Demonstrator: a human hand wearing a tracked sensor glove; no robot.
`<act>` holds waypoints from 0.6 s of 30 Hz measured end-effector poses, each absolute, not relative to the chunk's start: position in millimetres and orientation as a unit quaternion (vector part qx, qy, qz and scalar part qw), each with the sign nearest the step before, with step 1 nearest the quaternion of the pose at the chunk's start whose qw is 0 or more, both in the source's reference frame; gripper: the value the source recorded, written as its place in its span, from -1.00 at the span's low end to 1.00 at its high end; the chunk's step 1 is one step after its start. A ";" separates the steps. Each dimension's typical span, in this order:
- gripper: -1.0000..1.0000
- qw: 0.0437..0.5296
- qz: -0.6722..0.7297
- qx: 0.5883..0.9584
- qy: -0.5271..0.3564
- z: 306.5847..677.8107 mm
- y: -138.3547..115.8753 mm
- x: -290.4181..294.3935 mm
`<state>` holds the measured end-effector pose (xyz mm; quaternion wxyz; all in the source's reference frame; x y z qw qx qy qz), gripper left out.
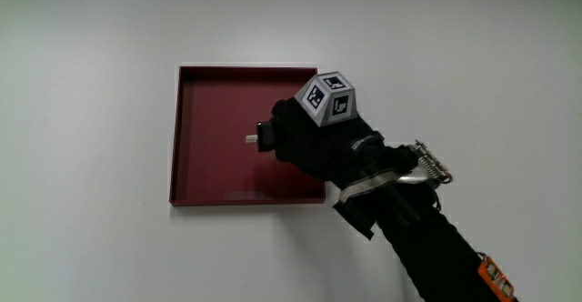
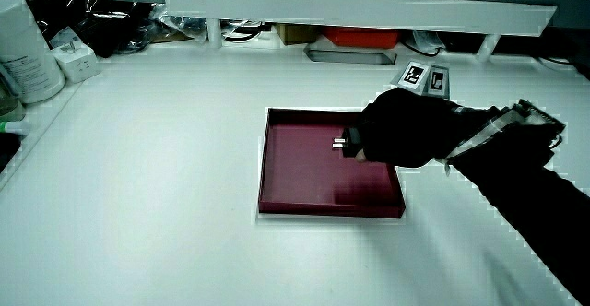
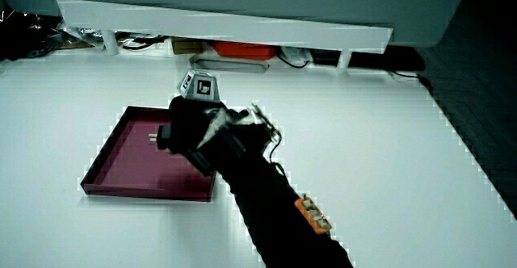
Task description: Place charger into plate
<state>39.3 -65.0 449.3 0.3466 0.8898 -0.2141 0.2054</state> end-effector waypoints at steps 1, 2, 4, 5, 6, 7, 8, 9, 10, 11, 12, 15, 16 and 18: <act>0.00 0.352 0.208 0.887 -0.215 453.4 -63.6 36.9; 0.00 0.361 0.205 0.884 -0.215 459.6 -62.5 34.6; 0.00 0.370 0.206 0.880 -0.217 464.6 -59.3 30.7; 0.00 0.369 0.202 0.881 -0.218 468.3 -57.9 29.2; 0.00 0.376 0.194 0.880 -0.217 472.8 -56.7 27.7; 0.00 0.377 0.193 0.879 -0.219 473.9 -55.6 26.1; 0.00 0.377 0.188 0.880 -0.218 478.1 -54.7 25.1; 0.00 0.381 0.190 0.878 -0.219 480.0 -53.8 24.1; 0.00 0.379 0.193 0.878 -0.218 480.3 -52.7 22.9; 0.00 0.385 0.191 0.876 -0.218 485.3 -51.7 21.6; 0.00 0.386 0.187 0.876 -0.222 486.3 -50.4 19.9; 0.00 0.397 0.177 0.872 -0.223 495.8 -46.3 15.9; 0.00 0.404 0.176 0.870 -0.222 499.2 -44.9 15.1; 0.00 0.403 0.163 0.874 -0.216 506.0 -42.8 14.2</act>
